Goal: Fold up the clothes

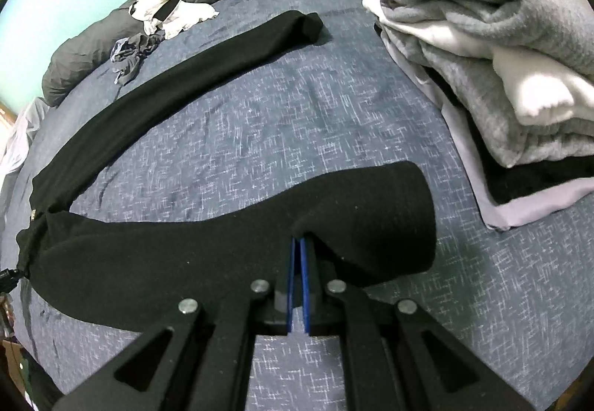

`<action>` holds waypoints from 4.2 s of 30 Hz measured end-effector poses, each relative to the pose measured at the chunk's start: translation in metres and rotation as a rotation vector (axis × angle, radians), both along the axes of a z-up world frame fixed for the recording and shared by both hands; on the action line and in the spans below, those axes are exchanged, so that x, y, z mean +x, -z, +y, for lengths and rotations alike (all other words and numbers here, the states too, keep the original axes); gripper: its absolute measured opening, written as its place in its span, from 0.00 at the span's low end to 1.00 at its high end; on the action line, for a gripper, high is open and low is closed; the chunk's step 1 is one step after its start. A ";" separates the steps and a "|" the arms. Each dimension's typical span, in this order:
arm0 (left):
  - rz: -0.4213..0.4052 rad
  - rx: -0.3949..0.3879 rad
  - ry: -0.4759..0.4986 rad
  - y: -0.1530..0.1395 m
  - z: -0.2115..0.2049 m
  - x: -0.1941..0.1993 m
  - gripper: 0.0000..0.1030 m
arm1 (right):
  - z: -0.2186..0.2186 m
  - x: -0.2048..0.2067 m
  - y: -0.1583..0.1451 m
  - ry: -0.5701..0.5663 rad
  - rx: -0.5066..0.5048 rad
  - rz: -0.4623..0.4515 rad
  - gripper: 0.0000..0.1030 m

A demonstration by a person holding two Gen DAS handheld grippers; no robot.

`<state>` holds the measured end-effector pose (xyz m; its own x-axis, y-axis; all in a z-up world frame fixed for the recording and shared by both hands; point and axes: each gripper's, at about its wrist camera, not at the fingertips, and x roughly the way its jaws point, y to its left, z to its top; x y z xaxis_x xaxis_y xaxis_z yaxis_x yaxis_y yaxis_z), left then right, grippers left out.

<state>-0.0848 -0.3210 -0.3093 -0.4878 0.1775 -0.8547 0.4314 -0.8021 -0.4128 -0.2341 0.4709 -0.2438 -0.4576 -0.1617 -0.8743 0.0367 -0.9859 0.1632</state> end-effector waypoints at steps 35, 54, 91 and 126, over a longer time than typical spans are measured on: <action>-0.012 -0.006 -0.077 -0.041 -0.020 0.037 0.13 | 0.087 0.049 0.021 0.174 -0.050 -0.027 0.51; 0.007 -0.053 -0.040 -0.061 -0.009 0.016 0.14 | 0.104 0.038 0.019 0.243 0.131 0.033 0.00; -0.079 -0.013 0.003 -0.011 -0.025 -0.138 0.41 | -0.247 0.001 0.053 -0.299 -0.316 0.134 0.41; 0.014 0.019 0.061 -0.017 -0.016 -0.159 0.20 | -0.245 -0.003 0.071 -0.281 -0.420 0.093 0.44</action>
